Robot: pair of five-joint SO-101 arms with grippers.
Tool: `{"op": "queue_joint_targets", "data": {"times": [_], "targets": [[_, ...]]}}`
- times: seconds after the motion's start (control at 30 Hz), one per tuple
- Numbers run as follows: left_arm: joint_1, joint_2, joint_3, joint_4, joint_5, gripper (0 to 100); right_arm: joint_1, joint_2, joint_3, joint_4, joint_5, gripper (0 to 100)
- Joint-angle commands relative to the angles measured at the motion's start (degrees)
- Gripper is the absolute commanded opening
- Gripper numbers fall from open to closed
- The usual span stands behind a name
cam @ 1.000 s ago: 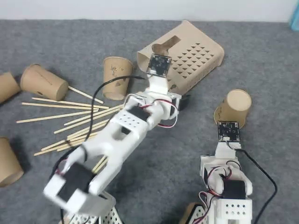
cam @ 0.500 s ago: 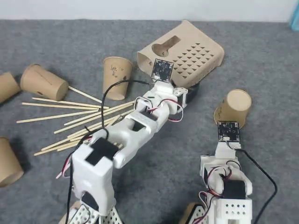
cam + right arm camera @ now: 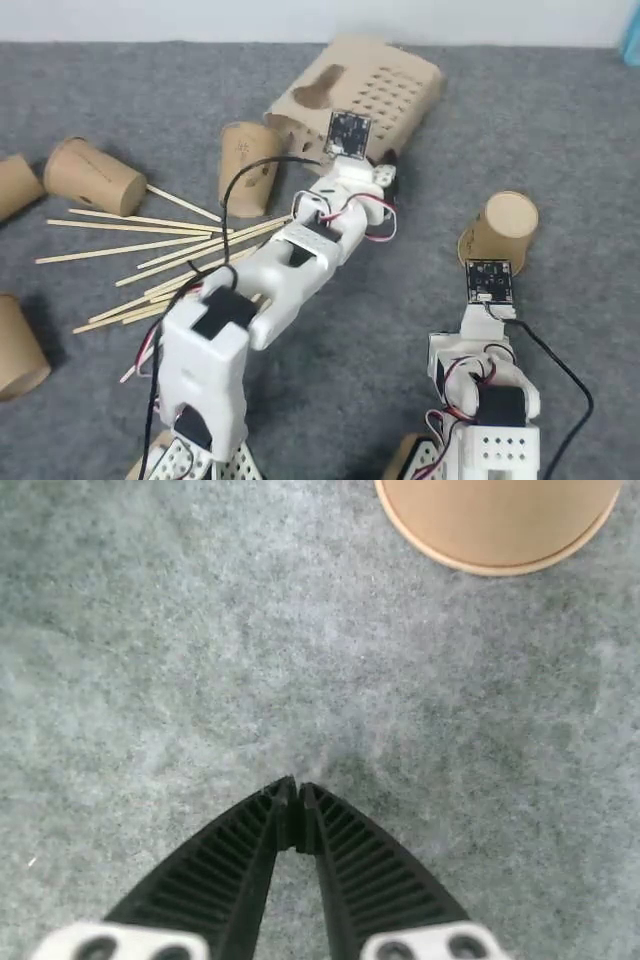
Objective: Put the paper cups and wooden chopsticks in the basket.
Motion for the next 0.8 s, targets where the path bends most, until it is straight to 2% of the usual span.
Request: {"op": "queue_joint_targets", "data": {"times": [0.0, 0.23, 0.5, 0.63, 0.77], "targets": [[0.2, -12.1, 0.1, 7.6, 0.0, 1, 0.6, -0.7, 0.7, -1.0, 1.1, 0.8], [0.2, -26.8, -5.7, 34.7, -0.4, 1, 0.6, -0.7, 0.7, -1.0, 1.1, 0.8], [-0.4, -30.2, -26.9, 71.0, -13.2, 1, 0.6, -0.7, 0.7, -1.0, 1.1, 0.8], [-1.0, -30.2, -36.4, 83.0, -21.7, 1, 0.6, -0.7, 0.7, -1.0, 1.1, 0.8], [-0.8, -30.2, -41.5, 91.0, -25.8, 1, 0.6, -0.7, 0.7, -1.0, 1.1, 0.8]]}}
